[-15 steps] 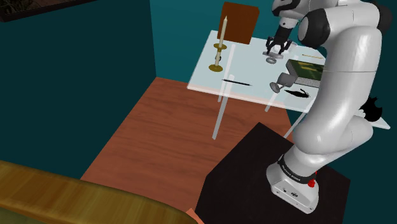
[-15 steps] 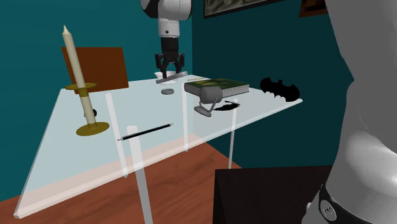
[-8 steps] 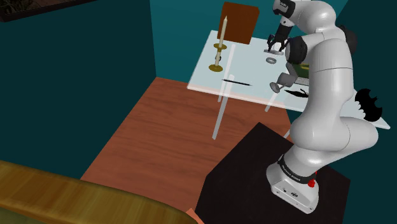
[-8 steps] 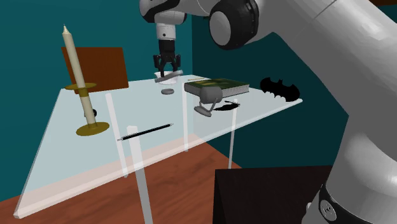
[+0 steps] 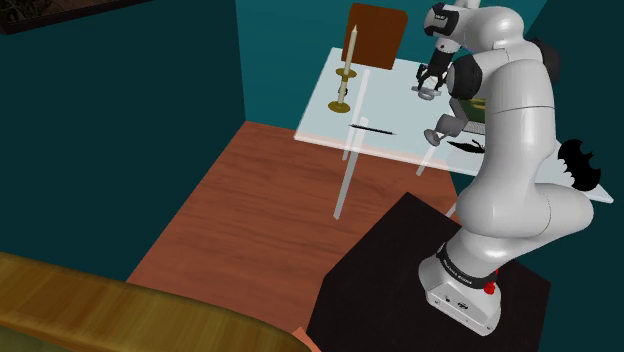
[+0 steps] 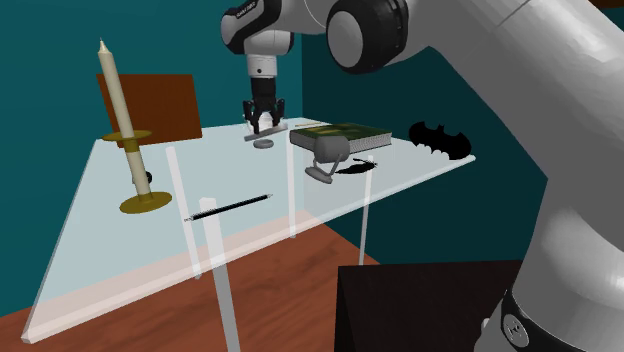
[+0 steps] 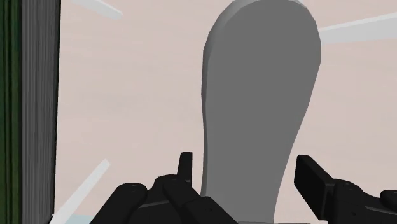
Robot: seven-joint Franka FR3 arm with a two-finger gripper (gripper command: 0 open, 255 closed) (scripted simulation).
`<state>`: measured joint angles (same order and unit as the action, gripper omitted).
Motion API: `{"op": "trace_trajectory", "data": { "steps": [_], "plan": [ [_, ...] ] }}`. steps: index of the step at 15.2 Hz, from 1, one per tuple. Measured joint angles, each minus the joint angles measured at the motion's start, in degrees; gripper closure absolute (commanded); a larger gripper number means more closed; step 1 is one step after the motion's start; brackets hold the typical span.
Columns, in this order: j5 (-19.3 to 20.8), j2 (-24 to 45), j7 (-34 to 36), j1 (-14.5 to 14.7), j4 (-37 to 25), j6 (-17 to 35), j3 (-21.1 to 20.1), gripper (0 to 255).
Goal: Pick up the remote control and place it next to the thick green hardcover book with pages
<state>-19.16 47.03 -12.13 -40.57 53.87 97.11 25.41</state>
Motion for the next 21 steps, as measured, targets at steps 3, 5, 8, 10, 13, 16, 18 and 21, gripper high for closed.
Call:
{"op": "trace_trajectory", "data": {
  "steps": [3, 5, 8, 10, 13, 16, 18, 21],
  "plan": [
    [-0.14, 0.27, -0.24, 0.40, 2.05, 2.22, -0.07, 255],
    [-0.21, 0.15, -0.53, 0.70, 3.83, 3.81, -0.07, 255],
    [-0.42, 0.61, -0.79, 0.89, 5.26, 5.64, -0.20, 255],
    [-0.53, 0.65, -0.99, 1.20, 6.82, 7.18, -0.24, 255],
    [-0.66, 0.81, -1.19, 1.46, 8.31, 8.72, -0.31, 255],
    [-0.69, 0.89, -1.21, 1.44, 8.37, 8.86, -0.32, 255],
    [-0.69, 0.90, -1.22, 1.44, 8.37, 8.88, -0.33, 255],
    [-0.70, 0.88, -1.23, 1.45, 8.39, 8.90, -0.33, 0]
  ]
}}
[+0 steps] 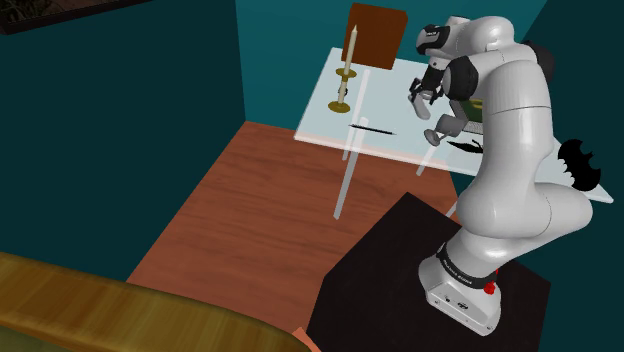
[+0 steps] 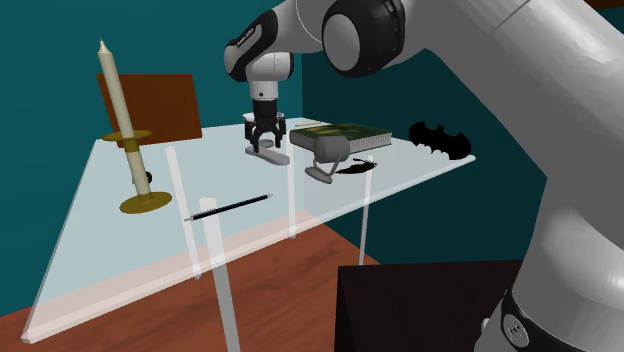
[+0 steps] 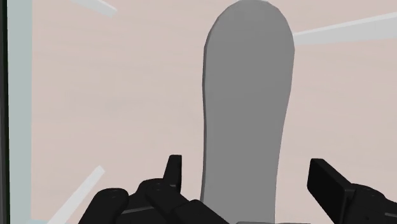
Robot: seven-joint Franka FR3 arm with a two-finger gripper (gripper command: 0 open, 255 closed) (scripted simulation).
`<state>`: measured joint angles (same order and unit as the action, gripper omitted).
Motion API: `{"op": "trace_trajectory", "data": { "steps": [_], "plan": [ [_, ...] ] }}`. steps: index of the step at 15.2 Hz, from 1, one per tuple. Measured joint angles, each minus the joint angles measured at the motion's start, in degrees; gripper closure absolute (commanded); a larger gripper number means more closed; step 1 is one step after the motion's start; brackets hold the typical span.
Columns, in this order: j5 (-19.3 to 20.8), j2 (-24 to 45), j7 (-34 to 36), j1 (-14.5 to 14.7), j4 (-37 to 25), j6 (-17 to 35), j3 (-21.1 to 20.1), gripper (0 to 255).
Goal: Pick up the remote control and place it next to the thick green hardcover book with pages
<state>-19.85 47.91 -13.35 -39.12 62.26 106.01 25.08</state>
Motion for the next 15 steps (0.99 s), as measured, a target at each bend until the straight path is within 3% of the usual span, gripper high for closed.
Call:
{"op": "trace_trajectory", "data": {
  "steps": [4, 9, 15],
  "plan": [
    [0.00, 0.00, 0.00, 0.00, 0.00, 0.00, 0.00, 0],
    [0.50, -0.64, 0.87, -0.90, -5.54, -5.81, 0.24, 0],
    [0.57, -0.79, 0.87, -1.09, -6.21, -6.66, 0.30, 0]
  ]
}}
